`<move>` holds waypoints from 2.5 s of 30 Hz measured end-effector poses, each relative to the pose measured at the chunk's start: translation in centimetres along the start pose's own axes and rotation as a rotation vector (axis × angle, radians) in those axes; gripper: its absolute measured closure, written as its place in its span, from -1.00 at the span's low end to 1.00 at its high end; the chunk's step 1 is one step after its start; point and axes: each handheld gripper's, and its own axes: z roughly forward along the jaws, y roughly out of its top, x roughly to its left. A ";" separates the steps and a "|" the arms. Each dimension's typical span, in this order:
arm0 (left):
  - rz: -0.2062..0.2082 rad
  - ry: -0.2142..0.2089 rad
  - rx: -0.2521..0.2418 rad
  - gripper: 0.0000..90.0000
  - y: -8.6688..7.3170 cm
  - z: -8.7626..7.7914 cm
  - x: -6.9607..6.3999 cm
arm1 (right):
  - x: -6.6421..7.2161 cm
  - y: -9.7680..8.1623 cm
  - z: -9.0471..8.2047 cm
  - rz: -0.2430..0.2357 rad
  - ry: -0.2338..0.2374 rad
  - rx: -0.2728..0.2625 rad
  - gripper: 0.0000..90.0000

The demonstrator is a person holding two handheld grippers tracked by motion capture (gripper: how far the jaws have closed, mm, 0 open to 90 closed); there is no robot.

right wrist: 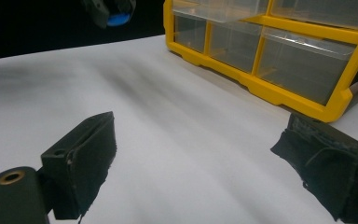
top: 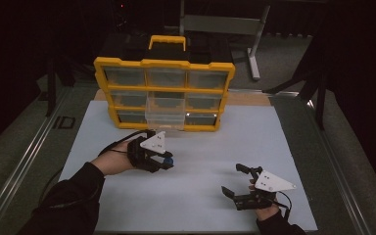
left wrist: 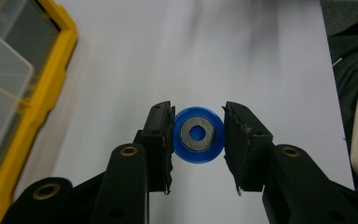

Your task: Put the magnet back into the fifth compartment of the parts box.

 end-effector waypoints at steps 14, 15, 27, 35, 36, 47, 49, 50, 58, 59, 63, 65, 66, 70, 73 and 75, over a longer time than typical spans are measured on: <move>0.021 0.012 -0.031 0.39 1.6 -3.1 1.9 | 0.0 0.0 0.0 0.004 0.001 0.000 -0.78; 0.022 0.013 -0.033 0.39 1.7 -3.3 2.0 | 0.0 0.0 0.0 0.005 0.002 0.000 -0.78; 0.010 0.052 -0.092 0.39 2.9 -6.1 4.0 | -0.1 0.0 -0.1 0.008 0.000 -0.002 -0.78; -0.013 0.078 -0.107 0.39 3.5 -7.3 5.9 | 0.0 0.0 0.0 0.006 0.002 -0.001 -0.78; -0.013 0.078 -0.107 0.39 3.5 -7.3 5.9 | 0.0 0.0 0.0 0.006 0.002 -0.001 -0.78; -0.074 0.108 -0.173 0.39 4.0 -8.4 9.2 | -0.1 -0.1 0.0 0.009 0.005 -0.001 -0.78; -0.091 0.120 -0.196 0.39 4.0 -8.5 9.8 | -0.1 -0.1 0.0 0.012 0.006 0.002 -0.78; -0.088 0.128 -0.203 0.39 4.0 -8.5 9.9 | -0.1 -0.1 0.0 0.012 0.006 0.002 -0.78; -0.119 0.149 -0.281 0.39 3.0 -7.9 11.4 | -0.1 -0.2 0.0 0.010 0.006 -0.001 -0.78; -0.124 0.154 -0.288 0.39 2.8 -7.7 11.5 | -0.1 -0.2 0.0 0.010 0.006 0.000 -0.78; -0.129 0.142 -0.294 0.39 2.2 -7.3 11.8 | -0.2 -0.2 0.0 0.013 0.007 0.001 -0.78; -0.129 0.142 -0.289 0.39 1.9 -7.1 12.0 | -0.2 -0.2 0.0 0.014 0.007 0.002 -0.78; -0.137 0.139 -0.282 0.39 1.8 -7.0 12.1 | -0.2 -0.2 0.0 0.013 0.008 0.003 -0.78; -0.140 0.132 -0.257 0.39 1.5 -6.6 12.3 | -0.2 -0.2 0.1 0.011 0.007 0.005 -0.78; -0.156 0.131 -0.234 0.39 1.4 -6.4 12.5 | -0.2 -0.2 0.1 0.011 0.006 0.005 -0.78; -0.159 0.131 -0.227 0.39 1.3 -6.3 12.6 | -0.2 -0.3 0.0 0.012 0.008 0.004 -0.78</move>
